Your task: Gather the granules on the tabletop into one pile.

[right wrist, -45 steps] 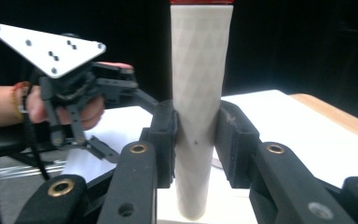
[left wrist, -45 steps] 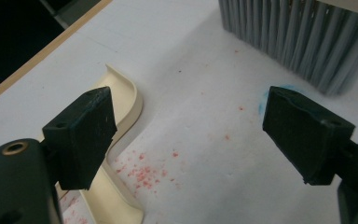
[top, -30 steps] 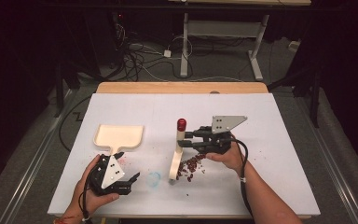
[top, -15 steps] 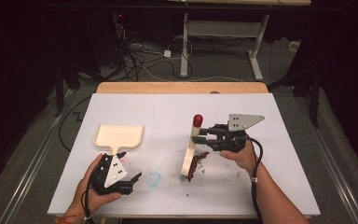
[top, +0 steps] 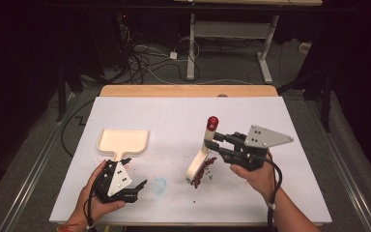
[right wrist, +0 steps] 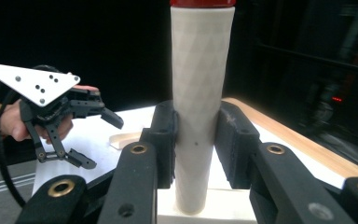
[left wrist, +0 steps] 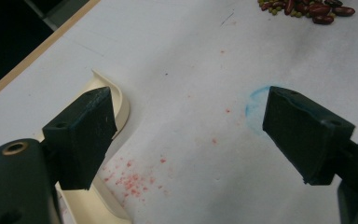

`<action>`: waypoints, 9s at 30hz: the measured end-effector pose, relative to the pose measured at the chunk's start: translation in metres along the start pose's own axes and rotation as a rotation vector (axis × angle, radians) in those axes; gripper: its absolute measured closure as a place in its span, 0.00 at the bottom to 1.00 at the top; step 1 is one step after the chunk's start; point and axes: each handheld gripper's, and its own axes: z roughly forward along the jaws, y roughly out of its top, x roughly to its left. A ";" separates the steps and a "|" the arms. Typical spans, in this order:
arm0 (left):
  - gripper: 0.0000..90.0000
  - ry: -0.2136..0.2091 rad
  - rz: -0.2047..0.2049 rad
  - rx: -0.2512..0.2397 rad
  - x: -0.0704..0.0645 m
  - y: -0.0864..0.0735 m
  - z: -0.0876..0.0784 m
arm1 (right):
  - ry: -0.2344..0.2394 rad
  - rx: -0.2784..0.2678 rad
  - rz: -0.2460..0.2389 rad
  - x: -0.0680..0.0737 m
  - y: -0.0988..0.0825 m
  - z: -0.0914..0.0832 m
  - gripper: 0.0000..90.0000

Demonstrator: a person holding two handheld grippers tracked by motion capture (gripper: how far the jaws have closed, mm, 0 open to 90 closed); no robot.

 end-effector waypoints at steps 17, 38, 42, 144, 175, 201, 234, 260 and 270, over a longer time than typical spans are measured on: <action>0.18 -0.011 0.018 0.007 -0.003 0.004 0.003 | -0.232 0.190 0.108 0.076 -0.028 -0.022 0.78; 0.18 -0.022 0.016 0.013 -0.004 0.001 0.003 | -0.420 0.155 0.138 0.022 -0.026 0.000 0.78; 0.18 -0.022 0.017 0.015 -0.005 0.001 0.003 | -0.393 0.143 0.150 0.022 -0.022 -0.008 0.78; 0.18 -0.030 0.050 0.031 -0.006 0.004 0.008 | -0.204 0.230 0.027 -0.059 -0.031 -0.060 0.78; 0.18 -0.027 0.035 0.035 -0.005 -0.001 0.005 | 0.403 0.087 -0.060 -0.062 -0.034 0.026 0.78; 0.18 -0.035 0.040 0.036 -0.004 0.002 0.009 | -0.279 -0.009 0.095 -0.063 0.002 0.043 0.78; 0.18 -0.030 0.030 0.043 -0.005 -0.002 0.006 | -0.319 0.044 0.122 -0.033 -0.036 0.073 0.78; 0.18 -0.034 0.044 0.051 -0.007 0.000 0.008 | -0.560 -0.033 0.103 -0.013 -0.037 0.055 0.78; 0.18 -0.036 0.047 0.049 -0.006 0.000 0.008 | -0.622 -0.023 0.119 0.001 -0.046 0.061 0.78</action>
